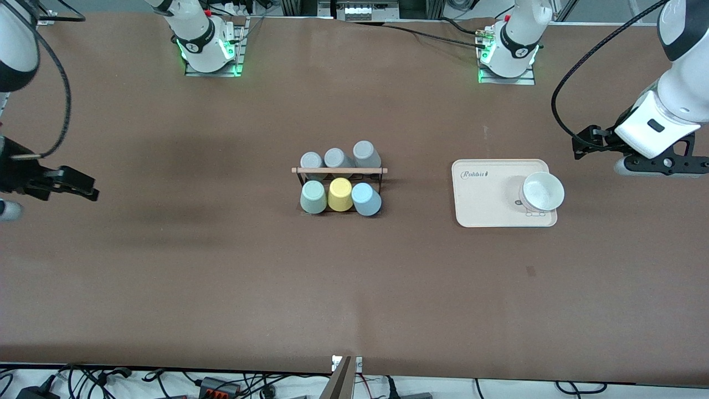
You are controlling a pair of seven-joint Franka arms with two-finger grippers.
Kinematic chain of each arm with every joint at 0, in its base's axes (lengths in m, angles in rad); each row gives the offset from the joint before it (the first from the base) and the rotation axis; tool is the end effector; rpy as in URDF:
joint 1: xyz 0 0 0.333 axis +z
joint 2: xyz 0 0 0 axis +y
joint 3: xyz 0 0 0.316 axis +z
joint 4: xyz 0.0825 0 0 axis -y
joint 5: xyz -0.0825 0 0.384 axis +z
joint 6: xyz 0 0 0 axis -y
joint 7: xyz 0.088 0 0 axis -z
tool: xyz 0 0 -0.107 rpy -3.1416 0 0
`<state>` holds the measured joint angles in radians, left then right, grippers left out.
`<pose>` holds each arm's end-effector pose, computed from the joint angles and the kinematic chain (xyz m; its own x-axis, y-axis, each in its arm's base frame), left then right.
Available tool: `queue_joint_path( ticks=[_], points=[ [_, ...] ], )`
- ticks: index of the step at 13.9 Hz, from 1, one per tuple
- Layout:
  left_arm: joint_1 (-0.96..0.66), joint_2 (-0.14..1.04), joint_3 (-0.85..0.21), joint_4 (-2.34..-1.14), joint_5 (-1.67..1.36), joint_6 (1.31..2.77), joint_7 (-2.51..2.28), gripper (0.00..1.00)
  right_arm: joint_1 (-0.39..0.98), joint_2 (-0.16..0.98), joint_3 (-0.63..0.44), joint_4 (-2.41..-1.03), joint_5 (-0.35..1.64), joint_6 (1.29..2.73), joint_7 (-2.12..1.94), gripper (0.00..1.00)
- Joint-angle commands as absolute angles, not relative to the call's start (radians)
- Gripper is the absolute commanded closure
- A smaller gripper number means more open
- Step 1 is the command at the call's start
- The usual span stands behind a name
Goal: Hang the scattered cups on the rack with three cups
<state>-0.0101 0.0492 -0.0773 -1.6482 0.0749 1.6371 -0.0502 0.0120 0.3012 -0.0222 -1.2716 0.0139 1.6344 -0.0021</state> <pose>0.5692 -0.0414 0.5661 0.9975 -0.0423 -0.0567 -0.0464 -0.9962 -0.0734 0.6511 -0.0029 0.5907 0.9981 -0.0076 0.0616 -0.0071 -0.9999 -0.0072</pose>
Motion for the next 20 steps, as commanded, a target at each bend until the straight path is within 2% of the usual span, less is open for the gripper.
queue_joint_path(
  ticks=[1, 3, 9, 20],
  points=[
    [-0.012, 0.054, -0.072, -1.623, 0.057, 1.620, -0.038, 0.00, 0.008, 0.259, -0.009, -1.301, 0.005, 1.620, -0.014, 0.00],
    [-0.012, 0.052, -0.071, -1.623, 0.057, 1.618, -0.038, 0.00, 0.008, 0.198, -0.009, -1.380, -0.002, 1.656, -0.014, 0.00],
    [-0.009, 0.051, -0.071, -1.623, 0.057, 1.617, -0.037, 0.00, 0.003, -0.037, -0.014, -1.762, -0.006, 1.825, -0.041, 0.00],
    [-0.011, 0.051, -0.072, -1.623, 0.057, 1.617, -0.038, 0.00, 0.005, -0.057, -0.014, -1.756, -0.002, 1.750, -0.055, 0.00]
  ],
)
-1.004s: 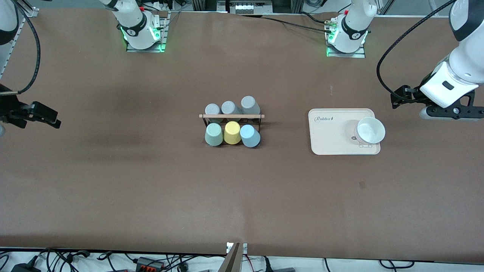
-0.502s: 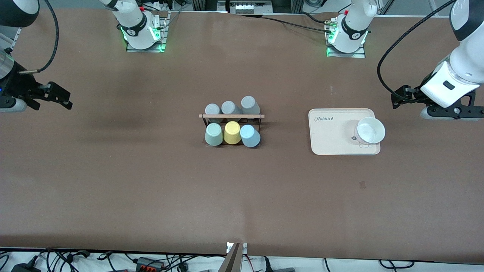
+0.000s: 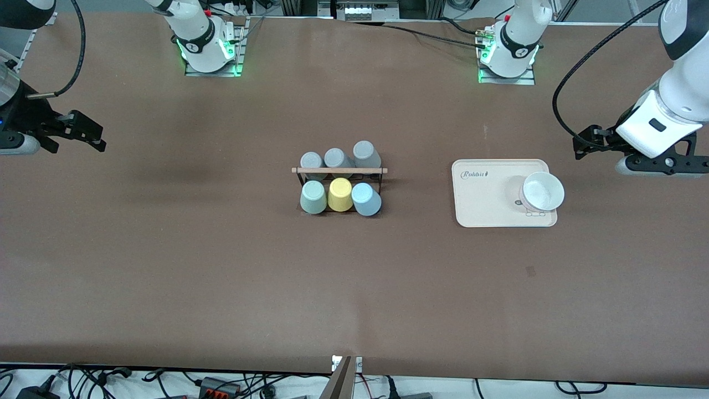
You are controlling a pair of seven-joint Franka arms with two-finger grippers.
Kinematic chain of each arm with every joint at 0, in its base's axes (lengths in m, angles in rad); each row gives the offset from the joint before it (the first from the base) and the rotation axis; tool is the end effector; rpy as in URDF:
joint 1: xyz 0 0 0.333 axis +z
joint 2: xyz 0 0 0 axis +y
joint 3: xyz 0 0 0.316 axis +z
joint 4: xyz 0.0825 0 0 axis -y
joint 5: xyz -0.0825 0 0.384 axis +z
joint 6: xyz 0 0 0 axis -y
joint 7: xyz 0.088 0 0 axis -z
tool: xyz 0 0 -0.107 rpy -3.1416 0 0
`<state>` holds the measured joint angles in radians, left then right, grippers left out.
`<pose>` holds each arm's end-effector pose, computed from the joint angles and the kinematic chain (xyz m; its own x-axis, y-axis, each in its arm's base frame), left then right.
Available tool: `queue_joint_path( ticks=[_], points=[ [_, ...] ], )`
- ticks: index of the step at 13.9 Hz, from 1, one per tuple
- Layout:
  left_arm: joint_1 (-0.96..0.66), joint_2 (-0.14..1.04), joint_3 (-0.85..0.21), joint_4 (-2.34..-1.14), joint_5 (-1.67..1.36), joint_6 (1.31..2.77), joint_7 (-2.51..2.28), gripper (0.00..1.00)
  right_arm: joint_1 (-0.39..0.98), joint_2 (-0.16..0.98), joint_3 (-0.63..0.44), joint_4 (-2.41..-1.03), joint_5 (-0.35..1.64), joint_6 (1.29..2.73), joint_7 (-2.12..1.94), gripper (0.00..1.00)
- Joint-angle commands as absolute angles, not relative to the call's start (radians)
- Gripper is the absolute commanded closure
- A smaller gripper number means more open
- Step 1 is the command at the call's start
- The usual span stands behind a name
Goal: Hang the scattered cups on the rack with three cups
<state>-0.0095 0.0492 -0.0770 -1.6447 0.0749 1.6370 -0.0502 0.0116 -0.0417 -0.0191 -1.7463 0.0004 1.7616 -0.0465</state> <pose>0.5695 -0.0409 0.5678 0.9977 -0.0414 -0.0533 -0.0452 -0.9963 -0.0733 0.5548 -0.0043 0.5809 0.9976 0.0389 0.0570 0.0389 -0.9992 0.0015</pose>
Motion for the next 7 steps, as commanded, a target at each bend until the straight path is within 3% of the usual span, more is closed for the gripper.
queue_joint_path(
  ticks=[1, 7],
  points=[
    [-0.011, 0.051, -0.072, -1.623, 0.057, 1.617, -0.038, 0.00, 0.005, -0.057, -0.014, -1.756, 0.000, 1.750, -0.055, 0.00],
    [-0.011, 0.051, -0.072, -1.623, 0.057, 1.617, -0.038, 0.00, -0.026, -0.057, -0.002, -1.755, 0.006, 1.752, -0.055, 0.00]
  ],
)
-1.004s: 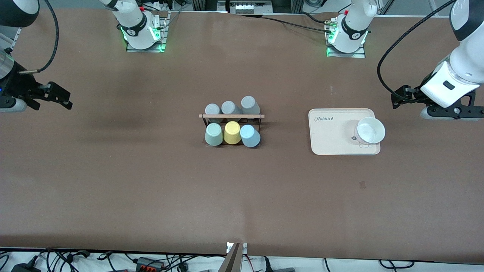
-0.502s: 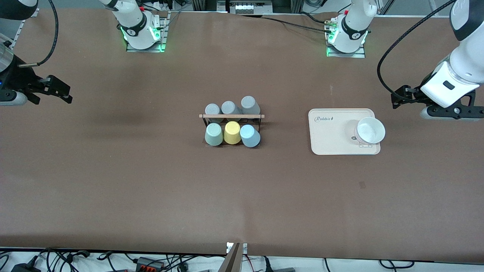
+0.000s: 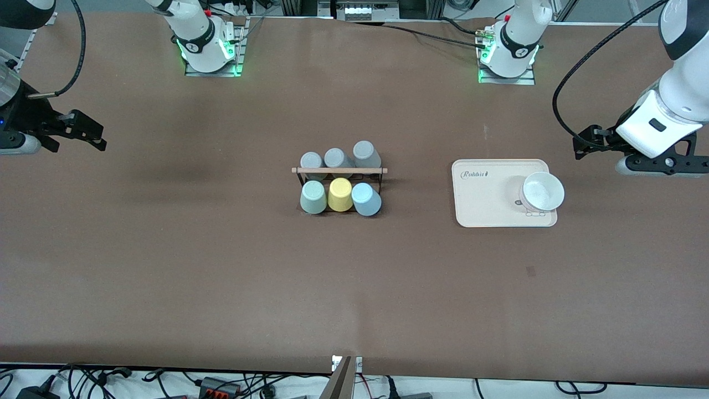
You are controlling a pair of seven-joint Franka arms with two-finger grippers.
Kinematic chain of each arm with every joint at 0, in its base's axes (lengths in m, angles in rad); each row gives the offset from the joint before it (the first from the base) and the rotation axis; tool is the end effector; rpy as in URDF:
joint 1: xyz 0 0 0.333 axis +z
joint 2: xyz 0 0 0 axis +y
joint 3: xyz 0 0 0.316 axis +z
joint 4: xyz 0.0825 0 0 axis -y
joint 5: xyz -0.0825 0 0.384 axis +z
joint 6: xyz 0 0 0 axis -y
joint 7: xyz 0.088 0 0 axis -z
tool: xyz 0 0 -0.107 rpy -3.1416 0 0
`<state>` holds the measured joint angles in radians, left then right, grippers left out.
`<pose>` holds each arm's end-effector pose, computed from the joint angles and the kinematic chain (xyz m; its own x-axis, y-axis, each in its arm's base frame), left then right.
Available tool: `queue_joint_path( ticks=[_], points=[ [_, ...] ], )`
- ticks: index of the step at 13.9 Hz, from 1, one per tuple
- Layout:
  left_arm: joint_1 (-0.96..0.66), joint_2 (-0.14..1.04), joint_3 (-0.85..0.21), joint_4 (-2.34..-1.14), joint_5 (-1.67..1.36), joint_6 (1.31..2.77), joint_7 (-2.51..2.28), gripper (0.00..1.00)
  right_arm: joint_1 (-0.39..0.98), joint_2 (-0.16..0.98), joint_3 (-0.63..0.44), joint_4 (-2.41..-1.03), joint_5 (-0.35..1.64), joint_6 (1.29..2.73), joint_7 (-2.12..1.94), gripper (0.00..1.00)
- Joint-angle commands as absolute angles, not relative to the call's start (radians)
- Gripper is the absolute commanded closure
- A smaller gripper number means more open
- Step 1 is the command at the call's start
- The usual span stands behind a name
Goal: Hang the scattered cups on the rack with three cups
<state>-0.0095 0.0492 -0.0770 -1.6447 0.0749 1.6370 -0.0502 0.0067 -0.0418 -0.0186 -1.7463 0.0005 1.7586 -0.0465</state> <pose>0.5695 -0.0409 0.5678 0.9977 -0.0414 -0.0533 -0.0452 -0.9963 -0.0733 0.5544 -0.0067 0.5807 0.9979 0.0345 0.0541 0.0345 -0.9994 0.0012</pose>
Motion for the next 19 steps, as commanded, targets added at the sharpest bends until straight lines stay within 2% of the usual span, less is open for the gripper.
queue_joint_path(
  ticks=[1, 19],
  points=[
    [-0.011, 0.051, -0.072, -1.623, 0.057, 1.617, -0.038, 0.00, -0.028, -0.057, 0.005, -1.755, 0.006, 1.753, -0.055, 0.00],
    [-0.012, 0.051, -0.072, -1.623, 0.057, 1.617, -0.038, 0.00, -0.035, -0.069, 0.015, -1.756, 0.005, 1.703, -0.055, 0.00]
  ],
)
